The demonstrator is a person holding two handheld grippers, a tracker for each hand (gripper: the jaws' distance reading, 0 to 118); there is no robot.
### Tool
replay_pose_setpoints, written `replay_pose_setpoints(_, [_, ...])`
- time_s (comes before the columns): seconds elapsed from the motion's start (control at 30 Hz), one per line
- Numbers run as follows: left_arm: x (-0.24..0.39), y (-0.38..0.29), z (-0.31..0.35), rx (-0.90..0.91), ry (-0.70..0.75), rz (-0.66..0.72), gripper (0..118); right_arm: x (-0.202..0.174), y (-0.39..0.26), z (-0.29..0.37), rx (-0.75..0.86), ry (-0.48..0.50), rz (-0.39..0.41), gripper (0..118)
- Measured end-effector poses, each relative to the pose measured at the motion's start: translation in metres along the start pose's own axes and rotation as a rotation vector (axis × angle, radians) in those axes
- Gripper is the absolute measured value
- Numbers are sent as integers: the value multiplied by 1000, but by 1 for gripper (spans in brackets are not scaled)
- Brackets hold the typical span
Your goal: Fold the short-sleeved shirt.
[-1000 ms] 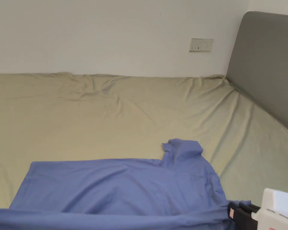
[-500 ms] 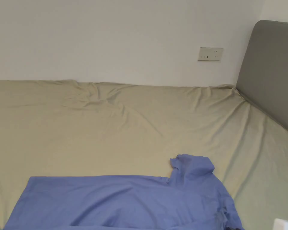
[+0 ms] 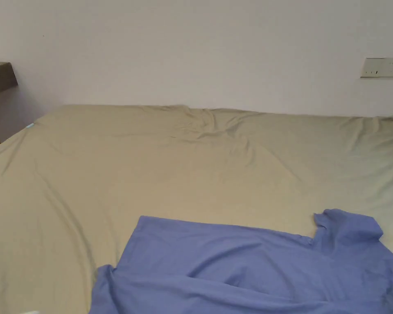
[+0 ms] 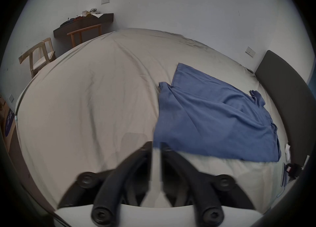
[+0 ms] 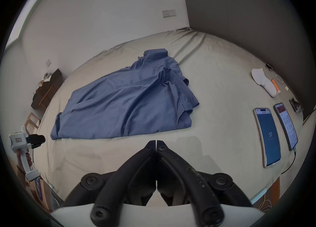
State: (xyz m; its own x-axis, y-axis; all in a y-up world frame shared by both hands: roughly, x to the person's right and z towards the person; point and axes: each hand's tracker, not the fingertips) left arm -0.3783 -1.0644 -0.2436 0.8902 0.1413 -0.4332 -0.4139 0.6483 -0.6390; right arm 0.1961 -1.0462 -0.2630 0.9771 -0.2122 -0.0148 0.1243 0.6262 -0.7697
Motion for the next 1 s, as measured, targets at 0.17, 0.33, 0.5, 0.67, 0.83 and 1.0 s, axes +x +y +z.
replay_pose_setpoints(0.17, [6,24,-54,-47,-55,11,73,-4,10,0,20,-7,8,2])
replay_pose_setpoints(0.33, [23,25,-71,-121,19,-52,15,-3,27,-4,32,-41,32,3])
replay_pose_setpoints(0.5, [33,16,-58,-159,-26,-93,3,5,40,-30,0,-124,91,66])
replay_pose_setpoints(0.67, [32,15,-54,-152,-17,-31,3,18,46,-82,-23,-128,12,87])
replay_pose_setpoints(0.83, [31,20,-37,-162,-29,-3,3,24,49,-114,-125,-142,27,41])
replay_pose_setpoints(1.0, [20,25,13,-102,-95,19,3,24,51,-77,-83,-51,-24,11])
